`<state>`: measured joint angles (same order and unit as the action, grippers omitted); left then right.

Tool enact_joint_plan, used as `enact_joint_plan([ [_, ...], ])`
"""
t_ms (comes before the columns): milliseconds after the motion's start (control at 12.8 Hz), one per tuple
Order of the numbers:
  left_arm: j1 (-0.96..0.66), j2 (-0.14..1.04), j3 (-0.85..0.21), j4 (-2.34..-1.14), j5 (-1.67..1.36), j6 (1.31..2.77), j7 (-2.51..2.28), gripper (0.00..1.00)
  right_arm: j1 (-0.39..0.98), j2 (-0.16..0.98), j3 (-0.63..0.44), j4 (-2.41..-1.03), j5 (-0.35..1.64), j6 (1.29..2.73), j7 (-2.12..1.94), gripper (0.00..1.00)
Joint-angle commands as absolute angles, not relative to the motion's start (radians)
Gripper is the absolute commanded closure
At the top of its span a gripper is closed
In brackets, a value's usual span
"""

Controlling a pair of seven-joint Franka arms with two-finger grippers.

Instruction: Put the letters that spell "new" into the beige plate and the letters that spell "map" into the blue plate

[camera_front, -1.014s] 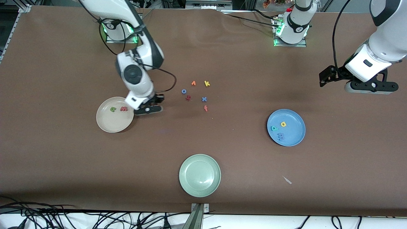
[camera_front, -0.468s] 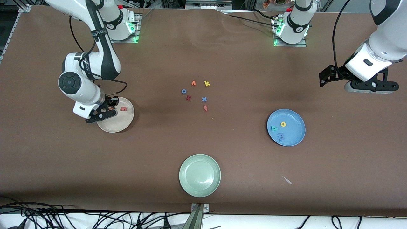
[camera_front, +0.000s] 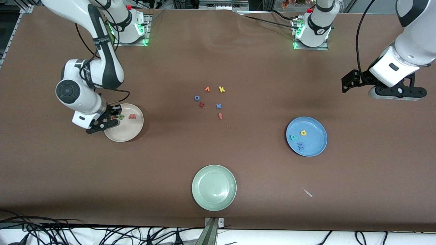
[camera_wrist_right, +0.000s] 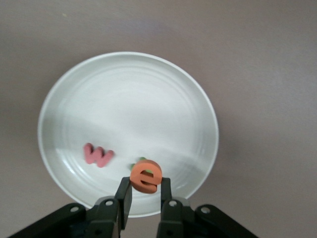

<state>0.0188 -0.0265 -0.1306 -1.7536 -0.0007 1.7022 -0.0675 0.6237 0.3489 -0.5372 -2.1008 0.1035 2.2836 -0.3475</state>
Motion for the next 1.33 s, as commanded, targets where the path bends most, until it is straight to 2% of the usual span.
enact_joint_plan([
  [0, 0.017, -0.009, -0.132, -1.72, 0.006, 1.677, -0.049, 0.0, 0.623, 0.345, -0.531, -2.111, 0.149, 2.298, -0.376, 0.65],
  [468, 0.017, -0.009, -0.132, -1.72, 0.005, 1.661, -0.048, 0.0, 0.623, 0.339, -0.523, -2.106, 0.15, 2.286, -0.368, 0.55],
  [624, 0.017, -0.009, -0.132, -1.72, 0.003, 1.66, -0.048, 0.0, 0.623, 0.333, -0.52, -2.096, 0.15, 2.27, -0.364, 0.55],
  [1248, 0.017, -0.009, -0.132, -1.72, 0.002, 1.658, -0.048, 0.0, 0.612, 0.342, -0.525, -1.915, 0.161, 2.069, -0.364, 0.51],
])
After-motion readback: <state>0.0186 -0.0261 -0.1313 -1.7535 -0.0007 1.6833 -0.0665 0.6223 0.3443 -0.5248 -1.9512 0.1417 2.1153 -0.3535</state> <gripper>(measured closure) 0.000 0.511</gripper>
